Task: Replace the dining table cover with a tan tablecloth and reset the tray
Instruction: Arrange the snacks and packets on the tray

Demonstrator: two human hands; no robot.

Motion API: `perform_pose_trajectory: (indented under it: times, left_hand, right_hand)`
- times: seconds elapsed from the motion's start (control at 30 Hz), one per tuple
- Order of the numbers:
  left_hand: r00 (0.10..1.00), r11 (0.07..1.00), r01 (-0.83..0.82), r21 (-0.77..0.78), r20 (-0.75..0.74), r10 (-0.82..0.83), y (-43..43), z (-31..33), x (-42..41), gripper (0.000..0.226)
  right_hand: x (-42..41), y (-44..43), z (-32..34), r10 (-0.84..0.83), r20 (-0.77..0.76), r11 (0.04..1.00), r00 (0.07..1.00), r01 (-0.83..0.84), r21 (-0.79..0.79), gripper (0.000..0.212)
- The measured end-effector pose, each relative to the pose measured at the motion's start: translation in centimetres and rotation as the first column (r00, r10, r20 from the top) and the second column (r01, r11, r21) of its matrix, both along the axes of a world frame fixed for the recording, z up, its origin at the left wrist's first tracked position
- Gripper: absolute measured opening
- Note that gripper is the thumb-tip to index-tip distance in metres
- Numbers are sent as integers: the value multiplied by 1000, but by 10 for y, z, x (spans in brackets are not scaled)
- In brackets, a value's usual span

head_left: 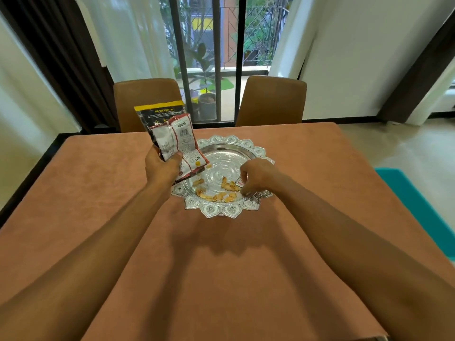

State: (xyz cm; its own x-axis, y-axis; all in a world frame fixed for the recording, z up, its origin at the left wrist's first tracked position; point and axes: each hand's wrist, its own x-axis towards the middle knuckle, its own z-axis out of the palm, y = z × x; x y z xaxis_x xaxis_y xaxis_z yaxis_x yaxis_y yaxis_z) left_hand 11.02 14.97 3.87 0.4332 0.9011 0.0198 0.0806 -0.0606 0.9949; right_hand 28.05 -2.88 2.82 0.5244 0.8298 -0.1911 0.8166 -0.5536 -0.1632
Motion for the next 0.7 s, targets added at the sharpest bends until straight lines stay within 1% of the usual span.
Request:
perform_pose_trajectory:
  times: [0.1, 0.17, 0.23, 0.3, 0.4, 0.53, 0.63, 0.7]
  left_hand:
    - [1000, 1000, -8, -4, 4, 8, 3, 3, -4, 41]
    - [1000, 1000, -17, -5, 3, 17, 4, 4, -7, 41]
    - [999, 999, -32, -5, 1, 32, 5, 3, -10, 41]
    - [999, 999, -32, 3, 8, 32, 5, 3, -14, 41]
    - [999, 999, -32, 6, 15, 32, 6, 0, -18, 41]
    - [999, 999, -42, -14, 30, 42, 4, -1, -19, 40]
    - [999, 999, -31, -39, 37, 32, 2, -3, -16, 41]
    - [999, 999, -20, -40, 45, 22, 1, -4, -15, 41]
  right_hand:
    - [0, 2, 1, 18, 29, 1000, 999, -18, 20, 24]
    - [-1, 3, 2, 61, 85, 998, 994, -63, 23, 22]
    - [-1, 1, 2, 106, 141, 994, 984, -110, 24, 16]
    - [1, -1, 1, 117, 137, 992, 984, -123, 39, 7]
    - [4, -4, 3, 105, 119, 993, 987, -110, 34, 4]
    - [5, -1, 8, 98, 75, 995, 992, -97, -16, 21]
    - [6, 1, 12, 113, 43, 991, 993, -110, -74, 28]
    - [6, 2, 12, 134, 53, 987, 990, -128, -92, 28]
